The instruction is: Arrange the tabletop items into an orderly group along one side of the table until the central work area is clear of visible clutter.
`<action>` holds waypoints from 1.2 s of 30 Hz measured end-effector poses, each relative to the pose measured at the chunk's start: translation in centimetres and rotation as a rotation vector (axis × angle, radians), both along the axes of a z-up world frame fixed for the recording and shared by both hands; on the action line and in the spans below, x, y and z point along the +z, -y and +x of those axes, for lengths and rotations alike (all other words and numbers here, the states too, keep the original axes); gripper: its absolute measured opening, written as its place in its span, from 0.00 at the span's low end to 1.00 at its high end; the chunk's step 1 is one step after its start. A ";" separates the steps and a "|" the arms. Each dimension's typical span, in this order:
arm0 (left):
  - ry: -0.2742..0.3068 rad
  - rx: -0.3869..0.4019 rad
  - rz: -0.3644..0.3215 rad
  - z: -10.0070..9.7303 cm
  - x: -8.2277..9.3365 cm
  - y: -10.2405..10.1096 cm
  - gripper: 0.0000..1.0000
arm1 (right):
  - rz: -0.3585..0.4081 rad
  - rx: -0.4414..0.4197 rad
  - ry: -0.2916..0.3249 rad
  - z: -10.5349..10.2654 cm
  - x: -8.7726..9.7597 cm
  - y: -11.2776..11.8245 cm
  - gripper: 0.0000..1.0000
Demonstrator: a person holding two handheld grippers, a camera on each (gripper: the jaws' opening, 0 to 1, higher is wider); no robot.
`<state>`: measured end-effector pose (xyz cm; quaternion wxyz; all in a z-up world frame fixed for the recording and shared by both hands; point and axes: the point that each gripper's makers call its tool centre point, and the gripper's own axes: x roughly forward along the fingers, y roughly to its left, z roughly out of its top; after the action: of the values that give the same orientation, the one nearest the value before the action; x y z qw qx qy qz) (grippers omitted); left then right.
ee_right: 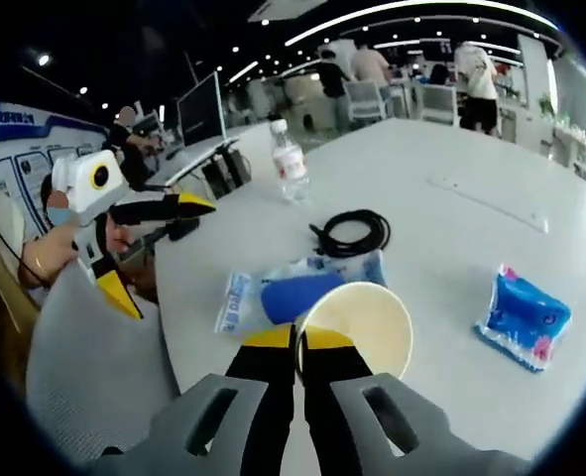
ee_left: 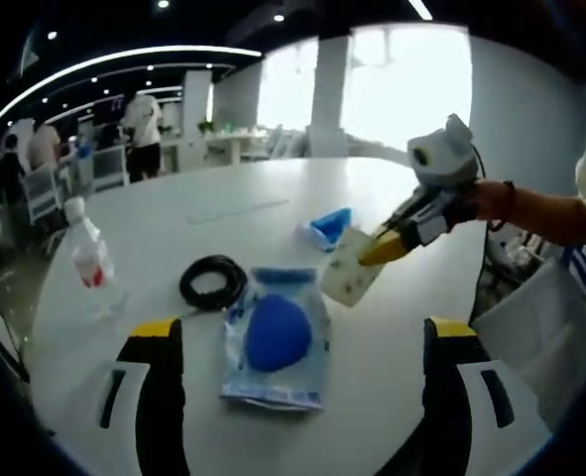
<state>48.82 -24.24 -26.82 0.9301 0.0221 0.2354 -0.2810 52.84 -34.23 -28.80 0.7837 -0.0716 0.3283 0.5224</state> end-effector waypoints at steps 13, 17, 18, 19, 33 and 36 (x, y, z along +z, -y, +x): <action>0.005 -0.085 0.043 -0.2 -0.1 2.6 0.92 | -0.008 0.070 -0.065 -2.8 1.7 -2.6 0.02; 0.007 -0.107 0.055 -0.3 -0.1 3.1 0.93 | -0.018 0.099 -0.070 -3.6 1.9 -3.2 0.02; 0.005 -0.111 0.055 -0.3 -0.2 3.3 0.93 | -0.019 0.103 -0.070 -3.7 1.9 -3.2 0.02; 0.003 -0.116 0.059 -0.3 -0.2 3.5 0.93 | -0.020 0.117 -0.072 -4.1 2.0 -3.5 0.02; 0.019 -0.200 0.139 -0.5 -0.5 5.0 0.81 | -0.087 0.233 -0.076 -7.3 2.5 -5.2 0.02; 0.011 -0.228 0.151 -0.7 -0.7 5.3 0.75 | -0.105 0.259 -0.063 -7.8 2.6 -5.3 0.02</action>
<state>48.08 -29.57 -27.51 0.8891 0.1200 0.2469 -0.3661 45.02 -28.91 -26.16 0.6941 -0.1378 0.3677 0.6033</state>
